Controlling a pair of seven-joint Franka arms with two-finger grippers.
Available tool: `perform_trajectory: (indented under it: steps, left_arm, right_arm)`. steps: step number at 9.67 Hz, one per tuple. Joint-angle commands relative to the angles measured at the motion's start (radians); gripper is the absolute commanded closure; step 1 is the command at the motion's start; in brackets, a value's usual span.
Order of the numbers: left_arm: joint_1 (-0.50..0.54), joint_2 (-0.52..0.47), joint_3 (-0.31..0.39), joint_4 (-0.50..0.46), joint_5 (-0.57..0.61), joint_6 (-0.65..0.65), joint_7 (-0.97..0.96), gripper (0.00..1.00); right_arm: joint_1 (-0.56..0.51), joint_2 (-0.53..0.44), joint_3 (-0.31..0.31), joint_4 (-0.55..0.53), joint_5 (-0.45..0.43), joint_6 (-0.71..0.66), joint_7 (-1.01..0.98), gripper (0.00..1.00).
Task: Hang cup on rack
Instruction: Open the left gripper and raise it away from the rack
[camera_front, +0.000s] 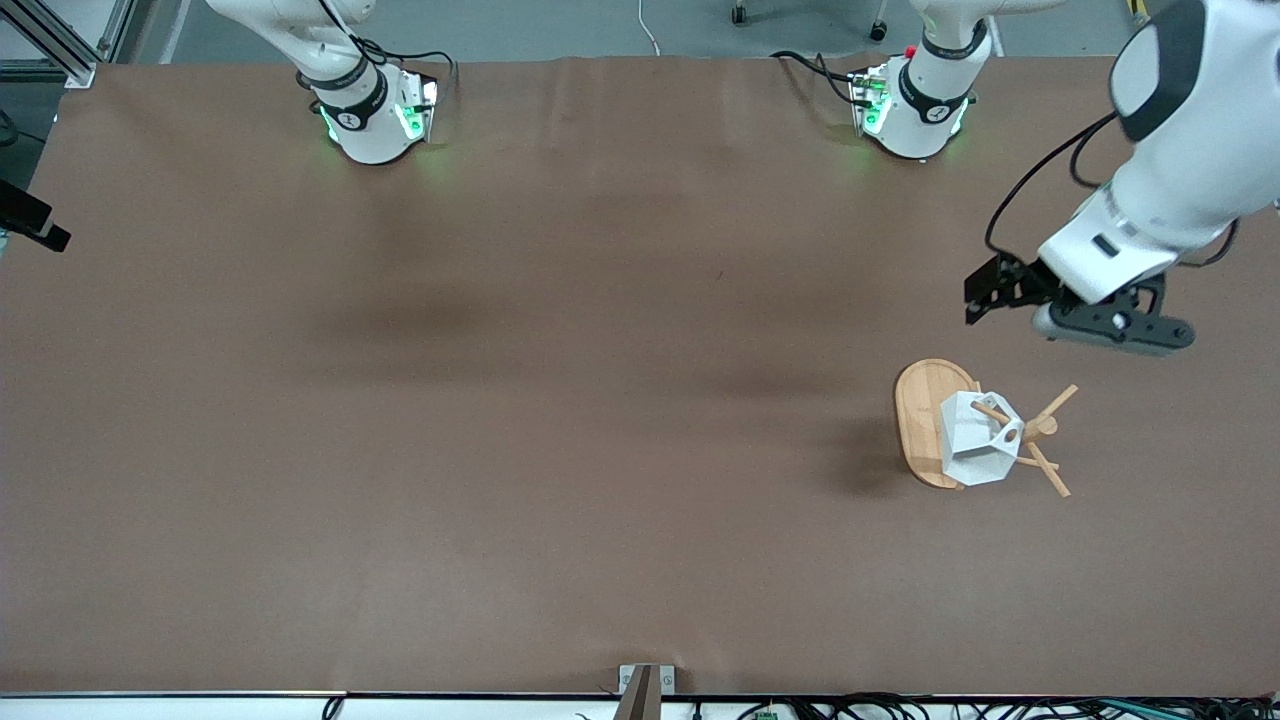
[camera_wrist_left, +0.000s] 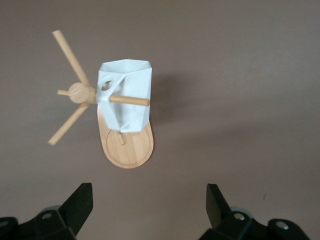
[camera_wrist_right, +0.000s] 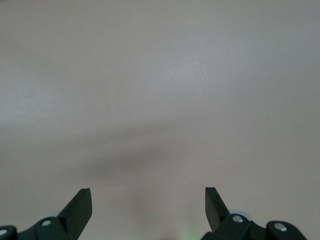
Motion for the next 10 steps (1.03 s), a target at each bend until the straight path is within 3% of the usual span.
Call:
perform_trajectory:
  steps: [1, 2, 5, 6, 10]
  left_arm:
    - [0.001, -0.022, 0.021, 0.052, 0.002, -0.143, 0.005, 0.00]
    - [-0.002, -0.017, 0.038, 0.095, 0.019, -0.207, -0.012, 0.00]
    - [-0.034, -0.035, 0.084, 0.110, 0.099, -0.255, -0.033, 0.00]
    - [-0.057, -0.043, 0.128, 0.110, 0.093, -0.262, -0.035, 0.00]
    - [-0.073, -0.039, 0.131, 0.146, 0.059, -0.268, -0.032, 0.00]
  right_arm:
    - [-0.011, 0.001, 0.008, 0.008, 0.001, -0.009, -0.003, 0.00]
    - [-0.009, 0.003, 0.008, 0.008, 0.001, -0.009, -0.003, 0.00]
    - [-0.002, 0.003, 0.011, 0.010, -0.034, -0.003, -0.008, 0.00]
    - [0.000, 0.003, 0.011, 0.008, -0.039, 0.001, -0.008, 0.00]
    - [-0.003, 0.003, 0.013, 0.005, -0.033, -0.003, -0.003, 0.00]
